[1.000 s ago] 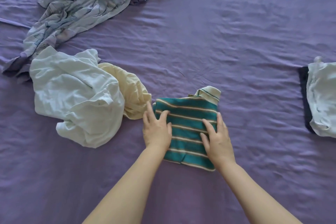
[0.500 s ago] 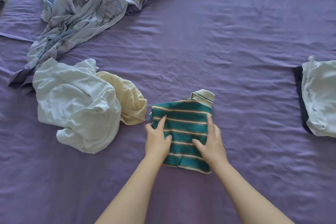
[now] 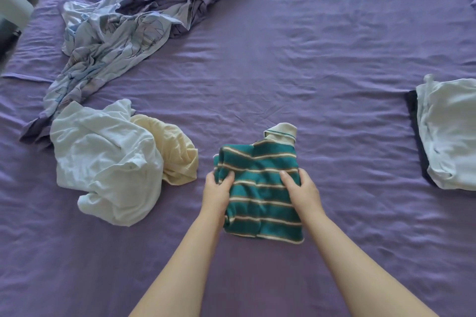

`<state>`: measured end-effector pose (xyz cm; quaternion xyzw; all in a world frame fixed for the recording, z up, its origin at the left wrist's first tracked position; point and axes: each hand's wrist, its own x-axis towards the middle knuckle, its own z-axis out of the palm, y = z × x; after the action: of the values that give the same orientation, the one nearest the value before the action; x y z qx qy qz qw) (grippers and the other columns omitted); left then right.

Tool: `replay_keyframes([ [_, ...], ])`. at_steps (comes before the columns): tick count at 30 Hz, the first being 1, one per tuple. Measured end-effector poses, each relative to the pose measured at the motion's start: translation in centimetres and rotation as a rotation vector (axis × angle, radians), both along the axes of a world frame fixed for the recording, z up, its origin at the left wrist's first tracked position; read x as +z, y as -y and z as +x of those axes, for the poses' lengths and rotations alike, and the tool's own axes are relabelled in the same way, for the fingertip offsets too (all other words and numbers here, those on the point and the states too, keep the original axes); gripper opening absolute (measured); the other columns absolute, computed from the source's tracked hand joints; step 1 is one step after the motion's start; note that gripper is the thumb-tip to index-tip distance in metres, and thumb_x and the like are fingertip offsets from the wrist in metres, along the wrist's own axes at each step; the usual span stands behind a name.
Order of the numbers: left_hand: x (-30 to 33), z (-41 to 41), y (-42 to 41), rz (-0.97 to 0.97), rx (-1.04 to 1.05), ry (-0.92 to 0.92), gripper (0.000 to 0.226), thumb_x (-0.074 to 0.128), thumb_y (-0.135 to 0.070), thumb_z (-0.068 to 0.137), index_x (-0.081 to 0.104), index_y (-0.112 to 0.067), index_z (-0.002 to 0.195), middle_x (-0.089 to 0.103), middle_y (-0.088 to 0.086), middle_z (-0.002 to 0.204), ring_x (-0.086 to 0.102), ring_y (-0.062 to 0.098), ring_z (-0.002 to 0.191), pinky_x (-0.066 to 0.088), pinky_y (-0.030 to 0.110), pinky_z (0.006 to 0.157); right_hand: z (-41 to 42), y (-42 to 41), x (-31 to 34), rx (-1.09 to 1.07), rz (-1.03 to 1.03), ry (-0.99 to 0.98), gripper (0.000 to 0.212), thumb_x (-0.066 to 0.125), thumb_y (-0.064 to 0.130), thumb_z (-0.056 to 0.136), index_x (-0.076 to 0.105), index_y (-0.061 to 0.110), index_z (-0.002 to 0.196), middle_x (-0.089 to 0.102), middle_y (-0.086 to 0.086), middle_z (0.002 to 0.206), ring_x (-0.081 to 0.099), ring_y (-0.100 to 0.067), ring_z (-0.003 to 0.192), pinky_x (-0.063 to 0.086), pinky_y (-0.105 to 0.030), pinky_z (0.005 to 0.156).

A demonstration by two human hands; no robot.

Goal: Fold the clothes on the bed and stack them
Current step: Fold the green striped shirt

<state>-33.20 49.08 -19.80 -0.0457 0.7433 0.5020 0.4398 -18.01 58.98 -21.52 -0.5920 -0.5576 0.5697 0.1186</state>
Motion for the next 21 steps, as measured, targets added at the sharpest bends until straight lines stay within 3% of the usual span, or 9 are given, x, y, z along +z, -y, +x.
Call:
replay_keyframes([
  [4,1.5,1.9,-2.8,0.075,-0.174,-0.035,0.025,0.051,-0.029,0.096,0.045,-0.024,0.120,0.060,-0.002,0.110,0.059,0.010,0.094,0.050,0.026,0.069,3.2,-3.7,1.6,-0.015,0.054,-0.007,0.011,0.055,0.041,0.090,0.059,0.030,0.090,0.063,0.016,0.087,0.059,-0.014,0.090,0.040,-0.029,0.074],
  [7,2.3,4.0,-5.8,0.099,-0.302,-0.063,0.020,0.043,-0.029,0.099,0.043,-0.030,0.120,0.058,-0.007,0.108,0.056,0.007,0.095,0.048,0.027,0.074,6.3,-7.0,3.3,0.007,0.174,0.033,0.010,0.052,0.038,0.092,0.055,0.029,0.089,0.060,0.016,0.082,0.056,-0.015,0.084,0.040,-0.025,0.065],
  [11,2.9,7.7,-10.9,0.109,-0.470,-0.202,0.021,0.037,-0.025,0.101,0.043,-0.032,0.120,0.056,-0.006,0.109,0.052,0.005,0.093,0.040,0.028,0.077,11.1,-11.8,5.4,0.034,0.345,0.113,0.017,0.050,0.034,0.094,0.057,0.021,0.103,0.060,0.005,0.087,0.052,-0.017,0.084,0.035,-0.029,0.068],
  [14,3.6,11.2,-15.4,0.152,-0.560,-0.217,0.024,0.037,-0.026,0.101,0.044,-0.031,0.123,0.056,-0.005,0.112,0.053,0.010,0.098,0.041,0.032,0.084,15.4,-15.6,6.5,0.019,0.420,0.181,0.022,0.049,0.031,0.095,0.057,0.014,0.107,0.064,-0.007,0.097,0.055,-0.026,0.091,0.036,-0.031,0.074],
  [18,4.7,16.7,-21.0,0.248,-0.590,-0.161,0.028,0.037,-0.027,0.101,0.042,-0.028,0.128,0.057,-0.003,0.114,0.055,0.016,0.105,0.046,0.039,0.092,21.5,-20.3,7.8,-0.056,0.492,0.240,0.023,0.048,0.032,0.095,0.057,0.014,0.106,0.063,-0.007,0.097,0.056,-0.030,0.094,0.032,-0.028,0.071],
  [21,5.1,20.6,-24.9,0.278,-0.609,-0.120,0.032,0.036,-0.027,0.101,0.040,-0.026,0.133,0.056,0.001,0.120,0.054,0.021,0.110,0.046,0.044,0.096,25.3,-23.8,8.0,-0.098,0.553,0.327,0.027,0.048,0.034,0.095,0.056,0.013,0.110,0.065,-0.017,0.104,0.057,-0.036,0.096,0.031,-0.030,0.071],
])
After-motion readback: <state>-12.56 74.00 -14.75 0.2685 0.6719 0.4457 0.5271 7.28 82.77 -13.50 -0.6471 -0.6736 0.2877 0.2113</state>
